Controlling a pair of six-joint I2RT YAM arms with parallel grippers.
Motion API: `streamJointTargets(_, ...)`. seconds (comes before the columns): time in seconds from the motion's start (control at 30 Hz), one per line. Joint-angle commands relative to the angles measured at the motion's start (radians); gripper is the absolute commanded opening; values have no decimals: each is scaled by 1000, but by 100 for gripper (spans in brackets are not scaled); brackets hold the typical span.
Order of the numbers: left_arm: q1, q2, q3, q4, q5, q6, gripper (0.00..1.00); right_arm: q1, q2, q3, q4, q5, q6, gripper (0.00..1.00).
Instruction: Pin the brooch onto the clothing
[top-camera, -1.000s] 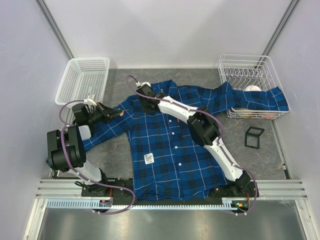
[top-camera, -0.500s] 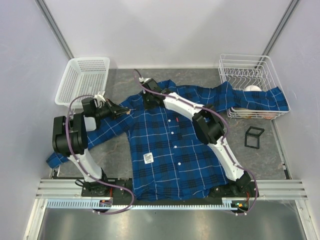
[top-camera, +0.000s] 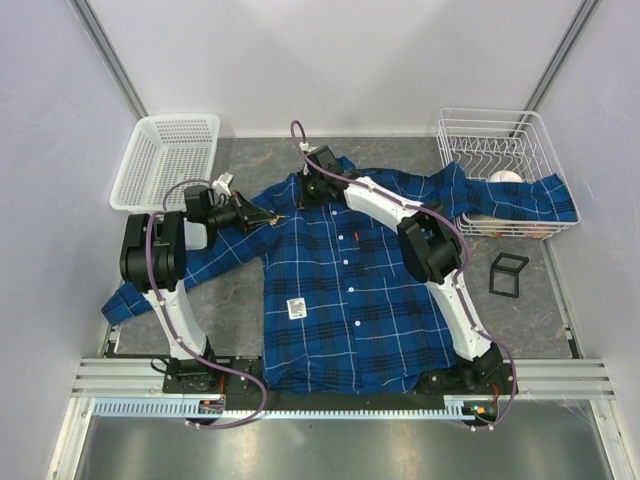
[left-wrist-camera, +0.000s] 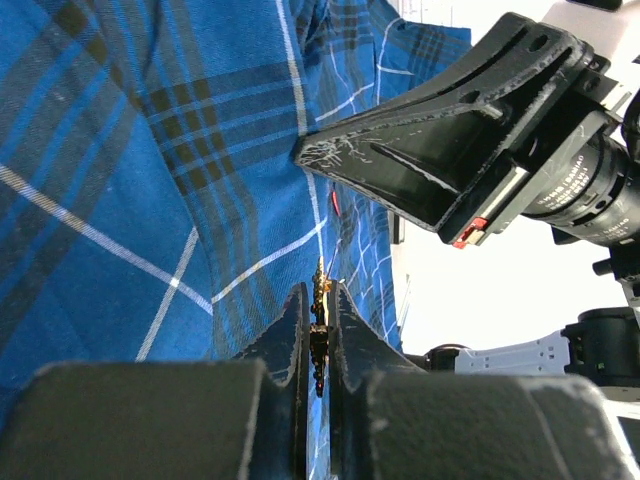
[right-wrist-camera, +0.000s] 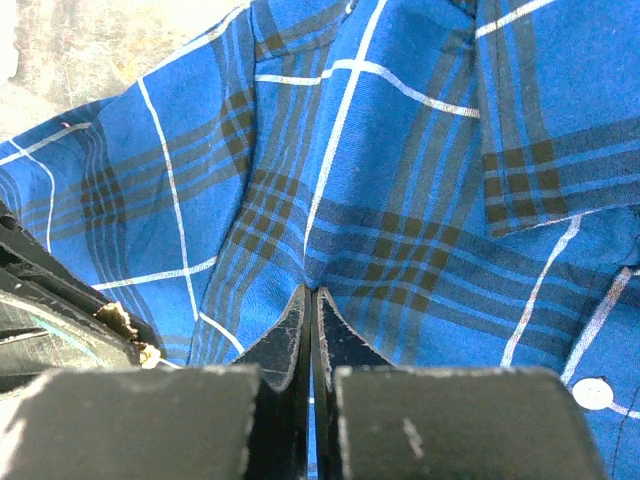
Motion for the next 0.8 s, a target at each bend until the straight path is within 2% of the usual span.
streamJointTargets(0.0, -12, 21, -1, 160, 45, -92, 2, -10, -64, -15, 54, -41, 38, 0)
streamJointTargets(0.33, -30, 59, 24, 150, 22, -95, 2, -14, -103, -84, 95, -56, 64, 0)
streamJointTargets(0.77, -67, 114, 56, 180, 18, -129, 2, -17, -103, -81, 97, -68, 64, 0)
